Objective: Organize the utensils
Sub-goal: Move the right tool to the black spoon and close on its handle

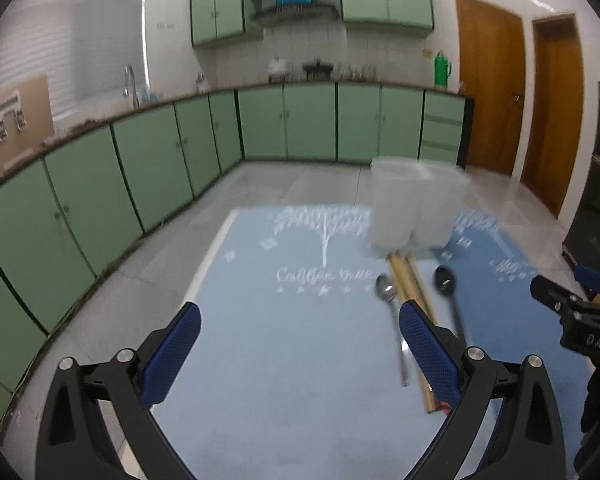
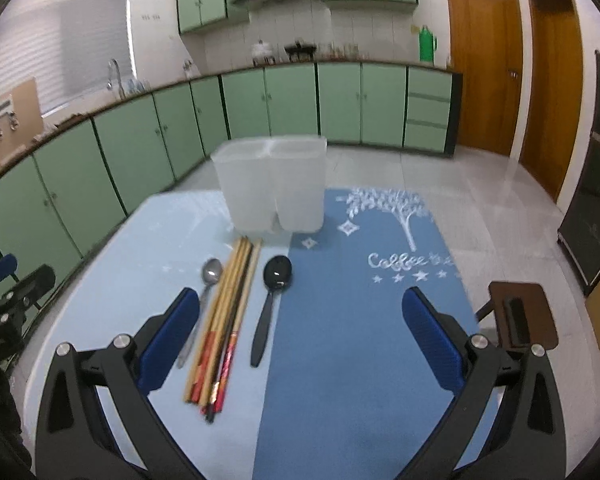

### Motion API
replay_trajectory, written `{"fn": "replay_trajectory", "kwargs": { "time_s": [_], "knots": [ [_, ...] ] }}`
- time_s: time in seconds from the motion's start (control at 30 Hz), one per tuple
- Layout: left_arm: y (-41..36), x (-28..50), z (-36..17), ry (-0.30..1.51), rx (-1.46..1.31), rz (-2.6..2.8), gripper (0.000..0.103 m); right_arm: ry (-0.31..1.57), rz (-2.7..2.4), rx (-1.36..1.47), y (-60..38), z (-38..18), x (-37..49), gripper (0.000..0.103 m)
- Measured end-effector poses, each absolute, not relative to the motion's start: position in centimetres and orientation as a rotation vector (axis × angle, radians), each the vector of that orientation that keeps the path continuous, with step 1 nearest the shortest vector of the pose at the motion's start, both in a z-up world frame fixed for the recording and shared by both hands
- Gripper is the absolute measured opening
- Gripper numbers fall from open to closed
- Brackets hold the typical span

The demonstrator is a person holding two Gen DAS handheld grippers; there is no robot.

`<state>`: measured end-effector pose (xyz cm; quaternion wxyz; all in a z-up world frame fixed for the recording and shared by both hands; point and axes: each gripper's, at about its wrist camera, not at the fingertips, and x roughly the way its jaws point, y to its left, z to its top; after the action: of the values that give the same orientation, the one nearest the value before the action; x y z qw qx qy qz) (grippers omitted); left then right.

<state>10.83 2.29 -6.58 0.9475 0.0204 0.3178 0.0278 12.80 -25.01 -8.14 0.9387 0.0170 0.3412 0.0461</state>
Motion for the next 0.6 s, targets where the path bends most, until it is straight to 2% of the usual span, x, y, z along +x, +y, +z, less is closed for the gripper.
{"fn": "replay_trajectory", "kwargs": {
  "time_s": [0.33,0.4,0.6],
  "knots": [
    [2.9,16.6,-12.2,0.764,0.028,0.069,0.096,0.827,0.064,0.054,-23.0,-14.3,21.9,0.093],
    [3.1,17.3,-12.8,0.781,0.019,0.070,0.096,0.847,0.060,0.061,-22.6,-15.0,23.0,0.086],
    [3.5,18.5,-13.6,0.801,0.016,0.073,0.096,0.879,0.050,0.057,-21.6,-16.5,24.8,0.074]
  ]
}}
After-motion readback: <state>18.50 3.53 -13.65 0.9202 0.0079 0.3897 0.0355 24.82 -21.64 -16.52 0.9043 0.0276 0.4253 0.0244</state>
